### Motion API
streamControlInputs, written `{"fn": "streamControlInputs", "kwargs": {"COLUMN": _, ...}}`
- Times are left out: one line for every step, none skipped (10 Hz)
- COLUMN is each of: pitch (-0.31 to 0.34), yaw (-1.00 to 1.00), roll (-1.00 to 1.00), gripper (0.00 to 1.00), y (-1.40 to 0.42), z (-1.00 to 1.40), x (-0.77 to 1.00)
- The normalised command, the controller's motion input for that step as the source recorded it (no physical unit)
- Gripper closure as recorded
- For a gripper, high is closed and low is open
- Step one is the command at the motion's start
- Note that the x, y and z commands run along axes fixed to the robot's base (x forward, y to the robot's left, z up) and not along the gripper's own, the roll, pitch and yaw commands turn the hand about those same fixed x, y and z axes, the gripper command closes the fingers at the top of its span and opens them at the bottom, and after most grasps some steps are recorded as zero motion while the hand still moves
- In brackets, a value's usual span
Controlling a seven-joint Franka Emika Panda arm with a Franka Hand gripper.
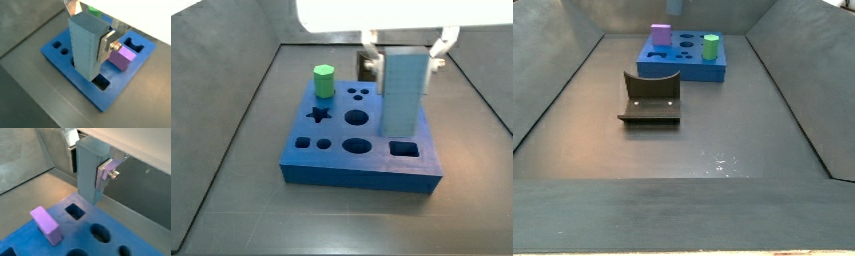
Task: Pick up the rectangle object. Move up. Move to above the board. Insert the rectangle object.
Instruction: Insert the rectangle object.
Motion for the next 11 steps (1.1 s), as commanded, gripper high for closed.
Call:
{"fn": "streamControlInputs", "kwargs": {"pitch": -0.051, "yaw": -0.22, "roll": -0.39, "gripper": 1.00, "y": 0.24, "z": -0.27, "x": 1.00}}
{"fn": "streamControlInputs", "kwargs": {"pitch": 0.046, "yaw": -0.27, "roll": -0.03, "gripper": 1.00, "y": 0.01, "z": -0.01, "x": 0.43}}
{"fn": "streamControlInputs", "kwargs": {"pitch": -0.023, "yaw": 0.00, "roll": 0.00, "gripper": 1.00, "y": 0.00, "z": 0.00, "x": 0.00}}
{"fn": "streamControlInputs", "kwargs": {"pitch": -0.177, "yaw": 0.00, "roll": 0.28, "gripper": 1.00, "y": -0.19, "z": -0.09, "x": -0.16}}
{"fn": "streamControlInputs", "kwargs": {"pitch": 0.000, "yaw": 0.00, "roll": 0.89, "gripper": 1.00, "y": -0.35, "z": -0.16, "x": -0.21}}
{"fn": "streamControlInputs", "kwargs": {"pitch": 0.037, "yaw": 0.00, "roll": 0.49, "gripper": 1.00, "y": -0.15, "z": 0.00, "x": -0.02}}
{"fn": "streamControlInputs", "kwargs": {"pitch": 0.000, "yaw": 0.01, "roll": 0.00, "gripper": 1.00, "y": 0.00, "z": 0.00, "x": 0.00}}
{"fn": "streamControlInputs", "kwargs": {"pitch": 0.049, "yaw": 0.12, "roll": 0.40, "gripper": 1.00, "y": 0.04, "z": 0.00, "x": 0.00}}
{"fn": "streamControlInputs", "kwargs": {"pitch": 0.209, "yaw": 0.20, "roll": 0.82, "gripper": 1.00, "y": 0.00, "z": 0.07, "x": 0.10}}
{"fn": "streamControlInputs", "kwargs": {"pitch": 0.097, "yaw": 0.00, "roll": 0.24, "gripper": 1.00, "y": -0.03, "z": 0.01, "x": 0.06}}
{"fn": "streamControlInputs", "kwargs": {"pitch": 0.000, "yaw": 0.00, "roll": 0.00, "gripper": 1.00, "y": 0.00, "z": 0.00, "x": 0.05}}
